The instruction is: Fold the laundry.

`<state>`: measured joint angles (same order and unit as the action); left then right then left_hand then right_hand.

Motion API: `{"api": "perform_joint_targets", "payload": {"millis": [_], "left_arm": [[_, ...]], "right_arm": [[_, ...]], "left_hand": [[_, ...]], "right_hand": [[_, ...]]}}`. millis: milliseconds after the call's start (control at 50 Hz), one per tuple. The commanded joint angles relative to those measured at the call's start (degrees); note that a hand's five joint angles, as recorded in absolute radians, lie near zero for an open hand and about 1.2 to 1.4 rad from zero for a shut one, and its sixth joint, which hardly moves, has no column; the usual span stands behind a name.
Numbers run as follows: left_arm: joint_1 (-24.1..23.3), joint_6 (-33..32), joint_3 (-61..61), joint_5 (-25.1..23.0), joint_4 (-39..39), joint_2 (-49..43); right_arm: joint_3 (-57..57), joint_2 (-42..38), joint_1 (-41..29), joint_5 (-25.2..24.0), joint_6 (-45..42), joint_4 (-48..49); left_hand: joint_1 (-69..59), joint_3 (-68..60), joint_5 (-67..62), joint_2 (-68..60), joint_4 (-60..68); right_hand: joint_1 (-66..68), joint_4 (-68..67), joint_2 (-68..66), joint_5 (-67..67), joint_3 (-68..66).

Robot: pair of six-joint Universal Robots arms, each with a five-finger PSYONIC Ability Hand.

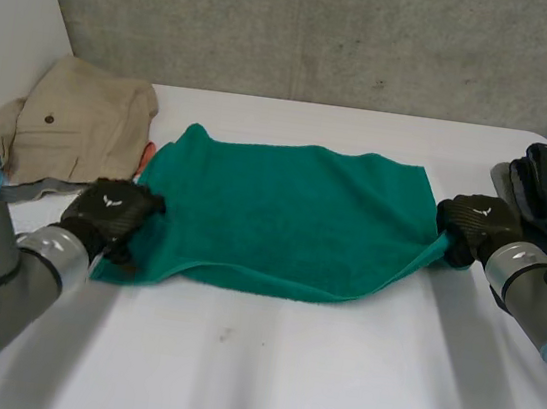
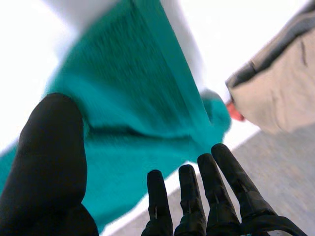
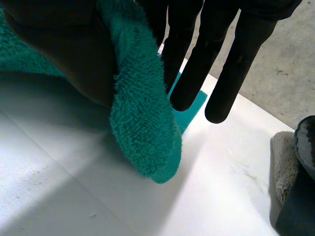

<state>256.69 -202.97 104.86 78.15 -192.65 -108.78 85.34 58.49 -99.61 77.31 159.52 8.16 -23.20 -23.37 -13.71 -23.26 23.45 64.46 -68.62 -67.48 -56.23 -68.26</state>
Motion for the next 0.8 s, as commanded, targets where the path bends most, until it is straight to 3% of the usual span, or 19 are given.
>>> {"api": "perform_joint_targets", "payload": {"millis": [20,260,400,480,500,520,620,700,740,800], "left_arm": [[2.77,-4.01,-0.01,-6.69,2.8,-3.71],[-1.97,3.01,-4.75,-4.59,0.16,-7.31],[-4.7,3.81,-7.39,-2.66,0.25,-10.31],[-5.49,3.46,-9.06,-0.46,-0.01,-11.54],[-5.41,3.2,-9.41,0.85,-0.27,-11.45],[-5.32,3.02,-9.59,1.38,-0.54,-11.28],[-5.06,2.05,-8.37,6.39,-0.98,-7.77],[-5.14,1.0,-4.41,8.68,-0.28,-1.45],[-5.58,-1.98,-1.78,8.51,2.44,2.77],[-7.25,-11.01,1.82,8.5,13.22,7.78]], "right_arm": [[0.0,-0.22,-0.06,-0.05,-0.09,-0.07],[0.26,-0.05,-0.06,-0.05,-0.09,-0.25],[0.17,0.13,0.12,-0.05,-0.09,-0.78],[0.0,0.39,0.29,-0.05,-0.09,-1.57],[-0.09,0.48,0.29,-0.05,-0.18,-2.18],[-0.09,0.66,0.29,-0.05,-0.18,-2.44],[0.17,2.67,0.55,-0.23,-0.97,-5.52],[0.26,5.75,1.08,-0.75,-5.0,-11.05],[0.17,7.07,1.08,-1.37,-10.96,-17.54],[-0.09,8.39,1.87,-1.11,-26.04,-33.32]], "left_hand": [[-4.85,-4.67,-4.33,-4.78,4.6],[-5.01,-4.84,-4.5,-4.94,4.76],[-9.04,-8.86,-8.52,-8.97,8.79],[-26.14,-25.97,-25.63,-26.07,25.89],[-45.69,-45.52,-45.18,-45.62,45.44],[-54.05,-53.87,-53.53,-53.98,53.8],[-56.8,-56.63,-56.29,-56.74,56.55],[-56.8,-56.63,-56.29,-56.74,56.55],[-56.8,-56.63,-56.29,-56.74,56.55],[-56.8,-56.63,-56.29,-56.74,56.55]], "right_hand": [[15.54,-11.38,-12.52,-13.77,-11.74],[15.54,-11.38,-12.52,-13.77,-11.74],[15.54,-11.38,-12.52,-13.77,-11.74],[15.54,-11.38,-12.52,-13.77,-11.74],[15.54,-11.38,-12.52,-13.77,-11.74],[15.54,-11.38,-12.52,-13.77,-11.74],[15.54,-11.38,-12.52,-13.77,-11.74],[15.54,-11.38,-12.52,-13.77,-11.74],[15.54,-11.38,-12.52,-13.77,-11.74],[15.54,-11.38,-12.52,-13.77,-11.74]]}}
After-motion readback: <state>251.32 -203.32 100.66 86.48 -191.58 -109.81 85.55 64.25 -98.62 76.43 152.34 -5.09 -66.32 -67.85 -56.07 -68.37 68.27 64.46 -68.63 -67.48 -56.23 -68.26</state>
